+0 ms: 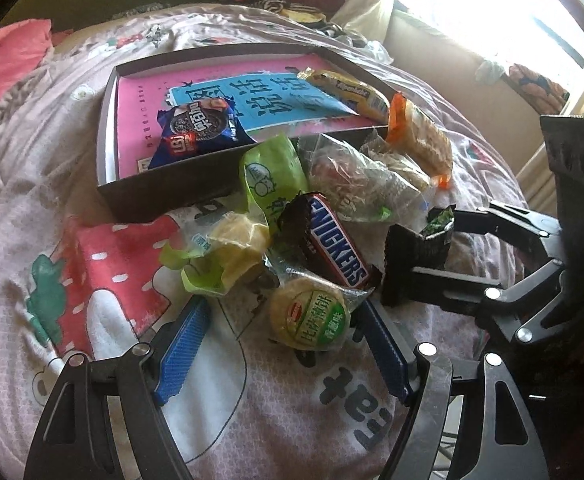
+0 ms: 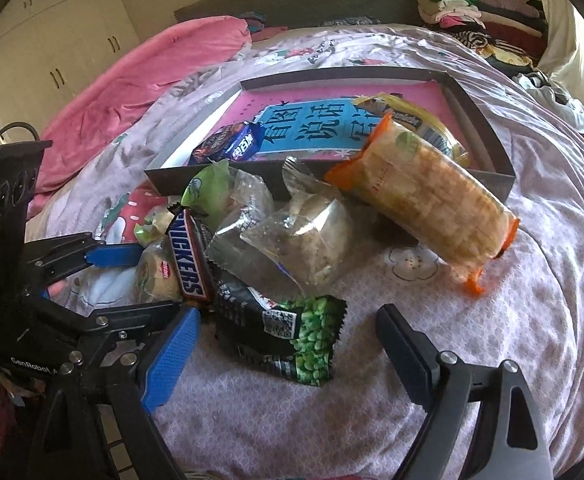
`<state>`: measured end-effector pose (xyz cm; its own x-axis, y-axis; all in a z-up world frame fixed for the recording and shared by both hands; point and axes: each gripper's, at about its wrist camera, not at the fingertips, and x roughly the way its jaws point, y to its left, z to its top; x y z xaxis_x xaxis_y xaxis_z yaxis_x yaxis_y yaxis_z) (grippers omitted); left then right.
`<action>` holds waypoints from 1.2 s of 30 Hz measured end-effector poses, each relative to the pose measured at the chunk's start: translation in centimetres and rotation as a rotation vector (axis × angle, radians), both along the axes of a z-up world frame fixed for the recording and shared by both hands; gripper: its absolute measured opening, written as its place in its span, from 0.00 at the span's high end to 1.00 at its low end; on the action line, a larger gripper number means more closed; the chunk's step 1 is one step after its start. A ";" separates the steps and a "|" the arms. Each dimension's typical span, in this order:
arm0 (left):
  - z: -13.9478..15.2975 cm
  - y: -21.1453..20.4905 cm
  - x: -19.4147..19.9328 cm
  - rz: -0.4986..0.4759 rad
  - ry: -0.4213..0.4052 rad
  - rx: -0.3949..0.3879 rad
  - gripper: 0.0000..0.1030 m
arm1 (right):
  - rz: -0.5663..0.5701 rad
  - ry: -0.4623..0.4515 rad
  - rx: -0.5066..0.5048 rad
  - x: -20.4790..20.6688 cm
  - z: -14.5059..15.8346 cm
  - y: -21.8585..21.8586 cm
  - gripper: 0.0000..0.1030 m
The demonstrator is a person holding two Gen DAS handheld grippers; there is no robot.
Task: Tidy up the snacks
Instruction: 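Grasp the round wrapped bun with the left gripper while the right gripper grasps the green pea pack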
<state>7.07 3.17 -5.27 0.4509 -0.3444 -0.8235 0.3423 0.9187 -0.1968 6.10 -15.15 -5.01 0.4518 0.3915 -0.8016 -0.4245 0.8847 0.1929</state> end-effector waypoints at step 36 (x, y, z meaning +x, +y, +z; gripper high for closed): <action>1.2 0.6 -1.3 0.045 0.002 -0.080 0.62 | 0.132 -0.061 0.106 -2.1 2.8 -0.1 0.70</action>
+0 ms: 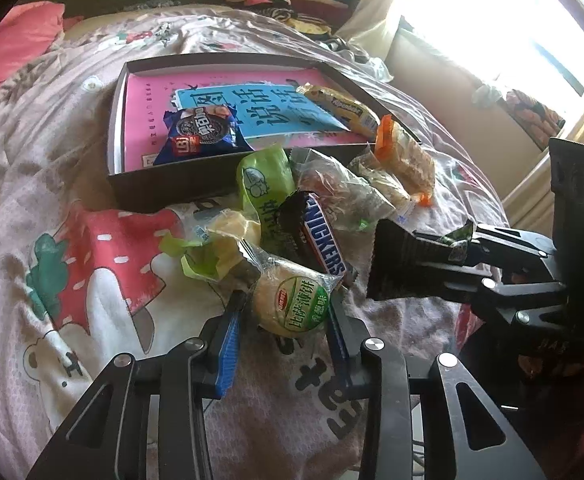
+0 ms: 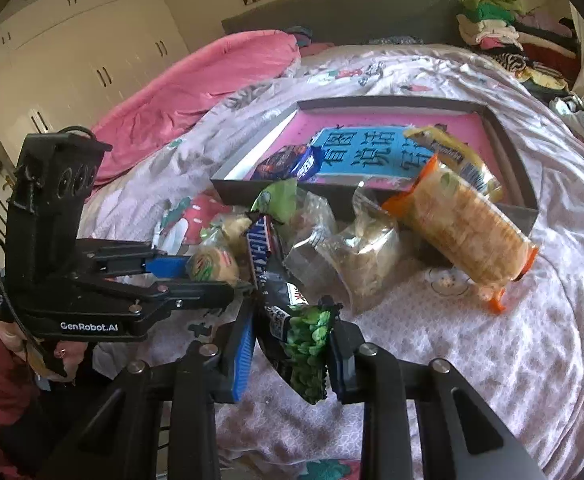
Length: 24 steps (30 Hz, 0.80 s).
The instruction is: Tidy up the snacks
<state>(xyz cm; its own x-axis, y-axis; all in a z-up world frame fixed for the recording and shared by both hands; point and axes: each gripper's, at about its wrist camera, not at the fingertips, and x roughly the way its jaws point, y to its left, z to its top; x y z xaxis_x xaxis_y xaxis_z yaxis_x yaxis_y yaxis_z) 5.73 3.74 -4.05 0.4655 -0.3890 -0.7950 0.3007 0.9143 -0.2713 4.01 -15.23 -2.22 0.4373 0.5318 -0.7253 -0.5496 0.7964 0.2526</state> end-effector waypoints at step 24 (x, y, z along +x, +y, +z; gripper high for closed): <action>4.4 1.6 -0.7 0.126 -0.097 -0.008 0.62 | -0.088 -0.085 0.147 0.7 3.0 -3.2 0.71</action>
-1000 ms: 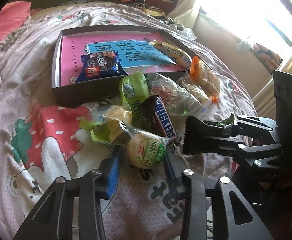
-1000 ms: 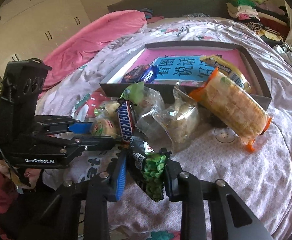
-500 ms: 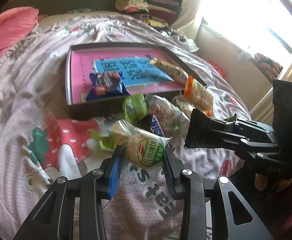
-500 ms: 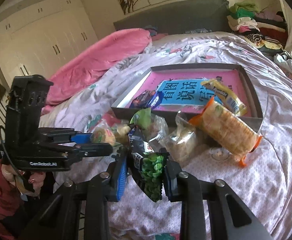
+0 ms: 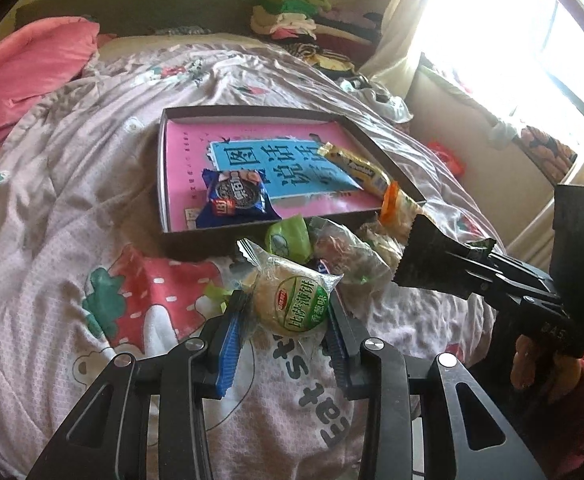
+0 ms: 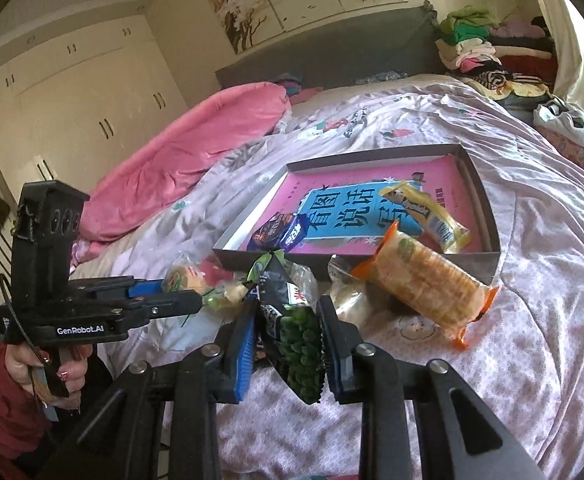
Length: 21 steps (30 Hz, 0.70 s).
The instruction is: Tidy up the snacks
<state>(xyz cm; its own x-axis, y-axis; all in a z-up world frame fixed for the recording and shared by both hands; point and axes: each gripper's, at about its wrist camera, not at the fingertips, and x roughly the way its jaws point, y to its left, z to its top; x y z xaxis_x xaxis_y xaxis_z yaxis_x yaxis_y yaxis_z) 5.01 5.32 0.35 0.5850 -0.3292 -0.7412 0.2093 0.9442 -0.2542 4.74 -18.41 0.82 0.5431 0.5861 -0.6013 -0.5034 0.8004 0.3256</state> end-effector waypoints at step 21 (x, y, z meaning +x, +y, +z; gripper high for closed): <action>1.3 -0.2 1.2 0.086 0.004 -0.012 0.62 | -0.079 -0.059 0.046 1.3 1.5 -2.6 0.71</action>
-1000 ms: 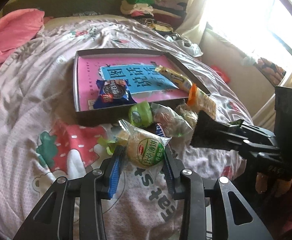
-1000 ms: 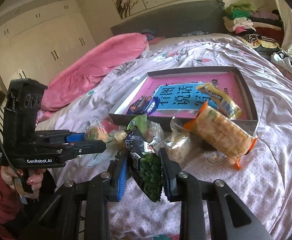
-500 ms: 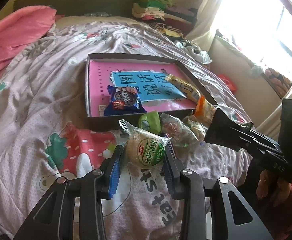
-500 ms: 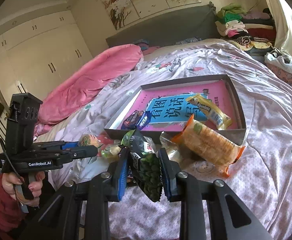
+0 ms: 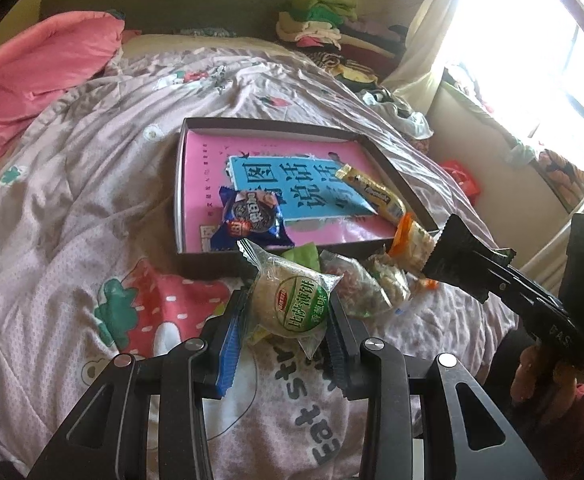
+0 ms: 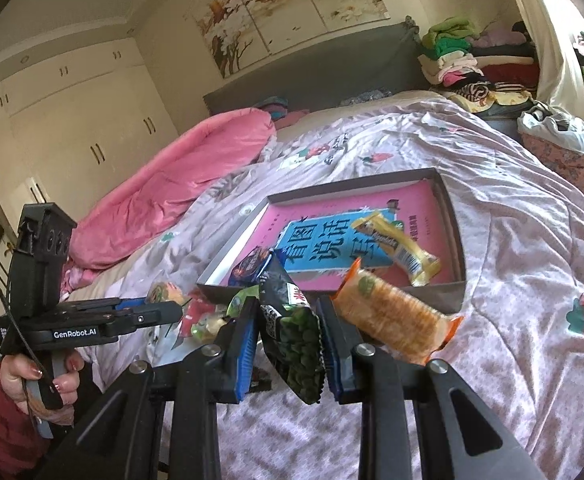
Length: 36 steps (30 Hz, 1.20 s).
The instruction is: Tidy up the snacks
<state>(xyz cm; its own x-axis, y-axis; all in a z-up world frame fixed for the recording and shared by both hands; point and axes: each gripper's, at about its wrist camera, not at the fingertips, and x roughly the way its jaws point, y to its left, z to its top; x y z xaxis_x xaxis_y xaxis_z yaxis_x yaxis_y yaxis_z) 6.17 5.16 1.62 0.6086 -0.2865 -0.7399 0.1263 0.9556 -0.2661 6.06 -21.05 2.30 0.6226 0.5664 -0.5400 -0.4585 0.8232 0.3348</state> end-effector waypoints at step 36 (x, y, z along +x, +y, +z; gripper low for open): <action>2.0 -3.3 4.3 -0.004 -0.015 0.009 0.62 | -0.141 -0.045 0.036 3.5 0.7 -4.4 0.73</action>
